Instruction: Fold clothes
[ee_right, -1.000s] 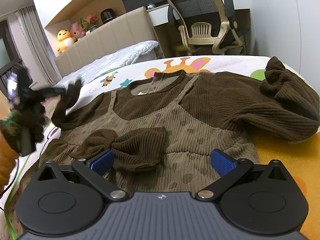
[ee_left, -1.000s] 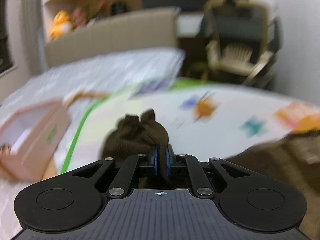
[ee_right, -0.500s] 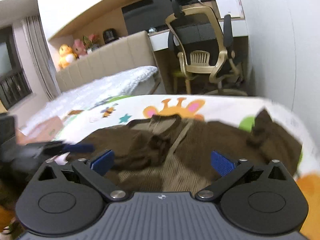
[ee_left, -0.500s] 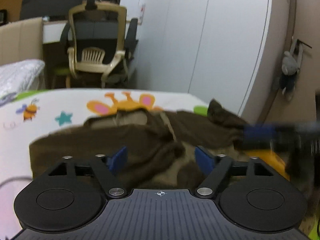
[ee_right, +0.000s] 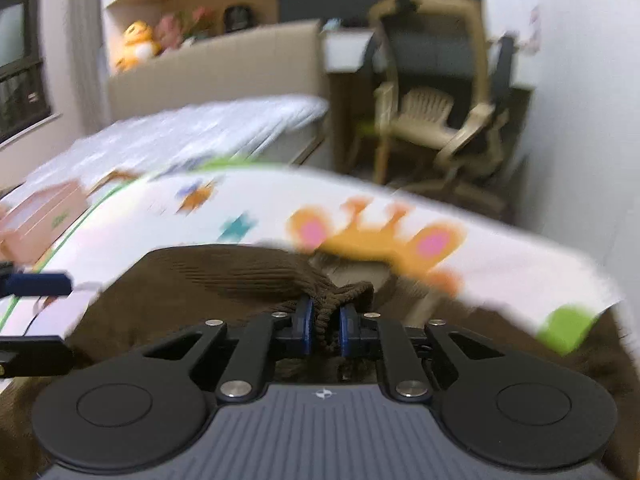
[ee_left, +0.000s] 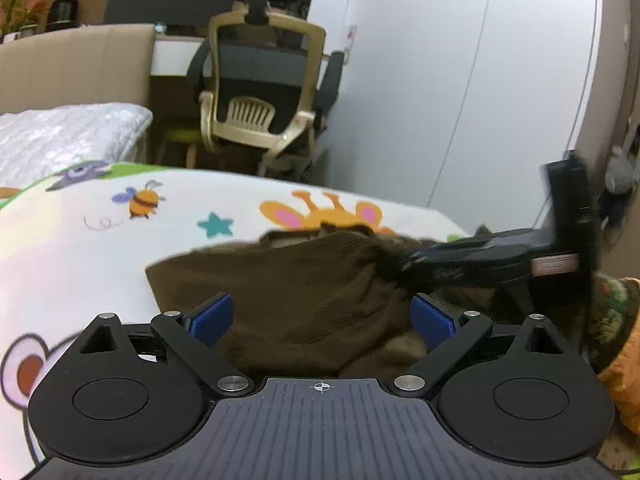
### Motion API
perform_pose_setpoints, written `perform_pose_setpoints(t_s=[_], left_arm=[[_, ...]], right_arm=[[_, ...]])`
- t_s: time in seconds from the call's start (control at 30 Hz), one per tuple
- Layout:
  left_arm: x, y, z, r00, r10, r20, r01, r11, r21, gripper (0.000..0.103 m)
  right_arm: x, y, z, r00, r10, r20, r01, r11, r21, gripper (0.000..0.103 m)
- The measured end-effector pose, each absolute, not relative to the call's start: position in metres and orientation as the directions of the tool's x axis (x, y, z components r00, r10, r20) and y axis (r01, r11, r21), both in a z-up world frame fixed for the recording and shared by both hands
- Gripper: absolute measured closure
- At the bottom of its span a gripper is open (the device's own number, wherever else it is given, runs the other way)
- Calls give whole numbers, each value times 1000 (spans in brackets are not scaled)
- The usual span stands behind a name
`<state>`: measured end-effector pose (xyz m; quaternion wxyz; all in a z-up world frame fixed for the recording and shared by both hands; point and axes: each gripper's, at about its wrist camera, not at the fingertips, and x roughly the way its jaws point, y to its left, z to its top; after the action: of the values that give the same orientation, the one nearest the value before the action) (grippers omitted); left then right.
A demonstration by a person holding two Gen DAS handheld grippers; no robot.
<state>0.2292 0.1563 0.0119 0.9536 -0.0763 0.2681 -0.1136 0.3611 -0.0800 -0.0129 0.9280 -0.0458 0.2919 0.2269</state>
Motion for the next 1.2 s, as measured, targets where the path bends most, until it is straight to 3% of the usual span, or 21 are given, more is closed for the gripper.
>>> perform_pose_setpoints(t_s=[0.13,0.23,0.27,0.3,0.4,0.5,0.63,0.83,0.9,0.93,1.0,1.13,1.2], left_arm=[[243,153,5,830,-281,-482,174,951,-255,4],[252,146,-14,801,-296,-519,164,944,-286,4],[255,144,-20,791,-297,-535,157,944,-292,4],[255,144,-27,782,-292,-550,146,945,-293,4],[252,145,-40,778,-279,-564,133,949,-286,4],[249,148,-42,784,-284,-551,133,945,-298,2],[246,146,-42,788,-284,-546,133,945,-299,0],[244,146,-41,794,-279,-539,125,944,-304,0],[244,146,-41,795,-281,-538,125,943,-308,0],[244,147,-41,795,-282,-536,125,942,-311,0],[244,148,-41,797,-288,-530,125,939,-322,0],[243,152,-43,802,-304,-514,124,927,-355,0],[243,153,-43,802,-310,-510,125,923,-365,0]], right_arm=[[373,-96,-29,697,316,-644,-392,920,27,88],[374,-106,-42,684,310,-660,-385,922,35,71],[374,-110,-46,682,310,-663,-383,923,38,59],[373,-118,-39,691,327,-645,-385,921,55,49],[366,-155,-2,776,333,-536,-359,932,60,32],[361,-193,28,863,219,-456,-249,969,-4,28],[360,-223,29,872,113,-476,-160,985,-61,28],[371,-196,-27,778,67,-625,-225,958,-177,30],[379,-190,-48,748,14,-664,-231,942,-241,50],[381,-192,-50,745,11,-668,-224,946,-233,50],[386,-202,-42,746,13,-666,-183,966,-186,77],[376,-210,7,815,36,-578,-125,986,-115,84],[364,-190,47,860,133,-492,-185,981,-57,85]])
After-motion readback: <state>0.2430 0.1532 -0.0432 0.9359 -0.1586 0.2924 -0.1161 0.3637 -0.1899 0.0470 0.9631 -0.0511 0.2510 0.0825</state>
